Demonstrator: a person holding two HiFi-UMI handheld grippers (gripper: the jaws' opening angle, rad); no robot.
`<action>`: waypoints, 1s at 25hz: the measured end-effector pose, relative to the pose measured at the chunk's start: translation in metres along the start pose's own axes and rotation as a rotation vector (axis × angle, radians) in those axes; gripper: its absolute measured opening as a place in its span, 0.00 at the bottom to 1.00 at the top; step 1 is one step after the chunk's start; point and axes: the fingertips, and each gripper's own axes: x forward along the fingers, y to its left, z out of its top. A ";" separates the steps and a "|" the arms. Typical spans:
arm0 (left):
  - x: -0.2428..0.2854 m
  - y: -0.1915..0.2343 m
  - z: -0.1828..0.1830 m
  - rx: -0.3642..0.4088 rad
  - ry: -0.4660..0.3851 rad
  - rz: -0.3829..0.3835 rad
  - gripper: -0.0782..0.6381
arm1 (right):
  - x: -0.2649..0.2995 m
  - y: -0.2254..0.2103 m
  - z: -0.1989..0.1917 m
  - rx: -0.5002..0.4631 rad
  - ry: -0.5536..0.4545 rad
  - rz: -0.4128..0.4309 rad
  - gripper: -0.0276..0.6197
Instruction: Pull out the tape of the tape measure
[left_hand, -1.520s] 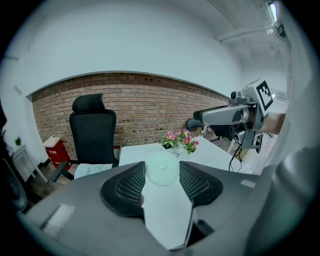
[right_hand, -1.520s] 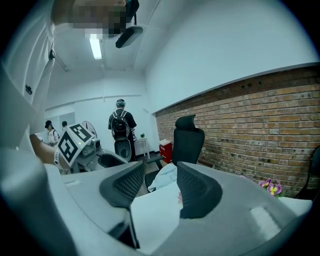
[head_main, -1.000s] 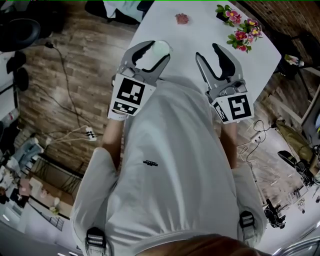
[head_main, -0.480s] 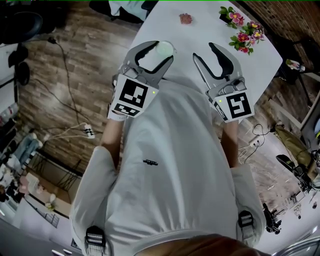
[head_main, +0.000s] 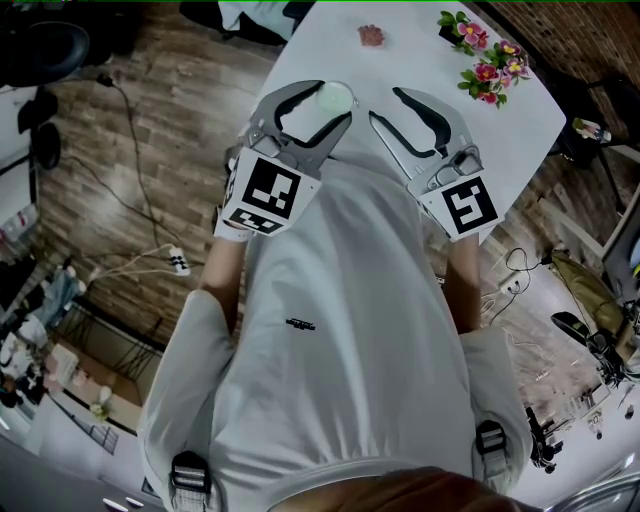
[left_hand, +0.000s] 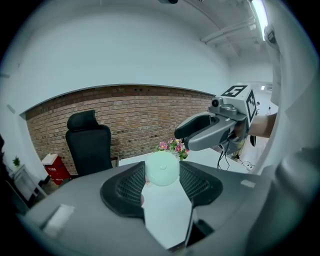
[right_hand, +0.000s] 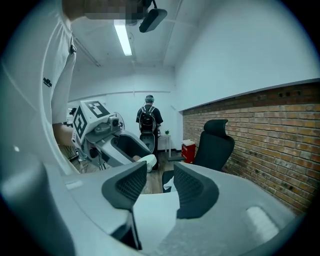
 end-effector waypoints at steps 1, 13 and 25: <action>0.000 -0.001 0.001 0.002 0.000 -0.003 0.43 | 0.001 0.002 -0.001 -0.002 0.003 0.011 0.31; 0.000 -0.010 0.008 0.018 -0.007 -0.030 0.43 | 0.009 0.017 -0.004 0.003 0.015 0.075 0.22; 0.004 -0.015 0.011 -0.004 -0.014 -0.049 0.43 | 0.007 0.011 -0.010 0.020 0.034 0.082 0.05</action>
